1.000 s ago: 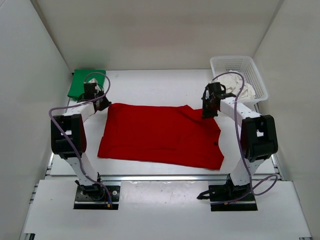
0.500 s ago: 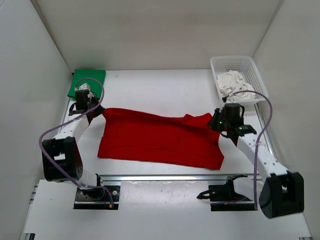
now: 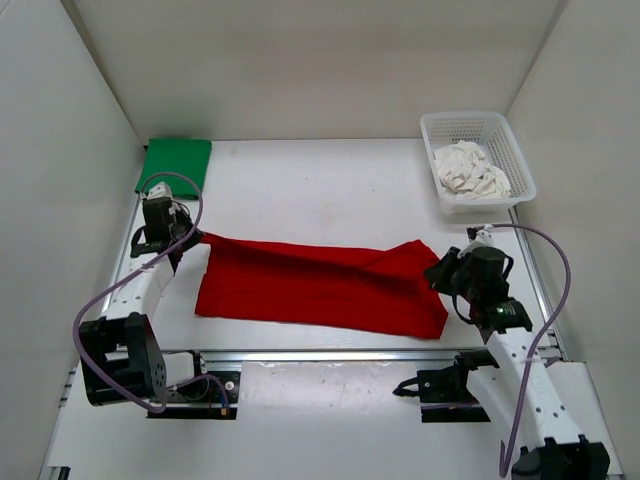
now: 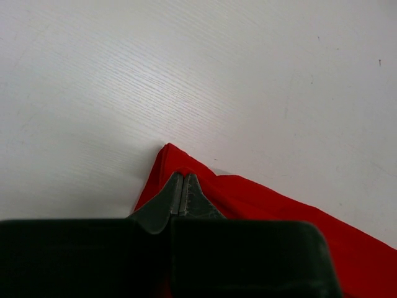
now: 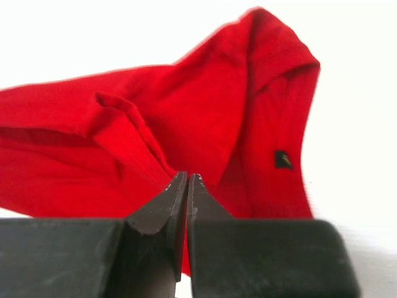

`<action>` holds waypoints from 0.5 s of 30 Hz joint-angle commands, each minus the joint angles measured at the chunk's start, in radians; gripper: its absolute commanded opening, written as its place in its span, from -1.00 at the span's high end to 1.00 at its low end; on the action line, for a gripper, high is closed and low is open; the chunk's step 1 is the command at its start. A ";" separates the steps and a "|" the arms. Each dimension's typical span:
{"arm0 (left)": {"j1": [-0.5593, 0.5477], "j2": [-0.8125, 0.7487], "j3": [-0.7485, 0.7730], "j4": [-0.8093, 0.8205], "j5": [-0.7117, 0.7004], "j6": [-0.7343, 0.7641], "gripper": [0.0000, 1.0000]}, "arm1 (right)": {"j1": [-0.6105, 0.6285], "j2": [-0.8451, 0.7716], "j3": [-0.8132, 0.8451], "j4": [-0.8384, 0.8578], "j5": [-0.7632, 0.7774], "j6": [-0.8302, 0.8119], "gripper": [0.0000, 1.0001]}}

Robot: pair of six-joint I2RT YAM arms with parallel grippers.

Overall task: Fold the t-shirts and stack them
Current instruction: Fold the other side of the tshirt into a rectangle

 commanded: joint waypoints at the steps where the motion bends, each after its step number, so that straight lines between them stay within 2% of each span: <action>1: 0.001 -0.052 -0.016 -0.001 -0.016 0.012 1.00 | 0.008 -0.098 -0.014 -0.027 -0.027 0.048 1.00; 6: 0.030 -0.054 -0.096 0.025 0.040 -0.038 0.99 | 0.036 -0.176 -0.168 0.022 -0.078 0.182 1.00; 8: 0.093 -0.051 -0.157 0.054 0.133 -0.089 0.98 | 0.043 -0.218 -0.204 0.021 -0.070 0.221 1.00; 11: 0.161 -0.061 -0.237 0.129 0.221 -0.174 0.84 | 0.063 -0.265 -0.212 -0.034 -0.024 0.237 1.00; 15: 0.217 -0.109 -0.306 0.174 0.247 -0.260 0.55 | 0.130 -0.310 -0.201 -0.068 0.065 0.283 0.98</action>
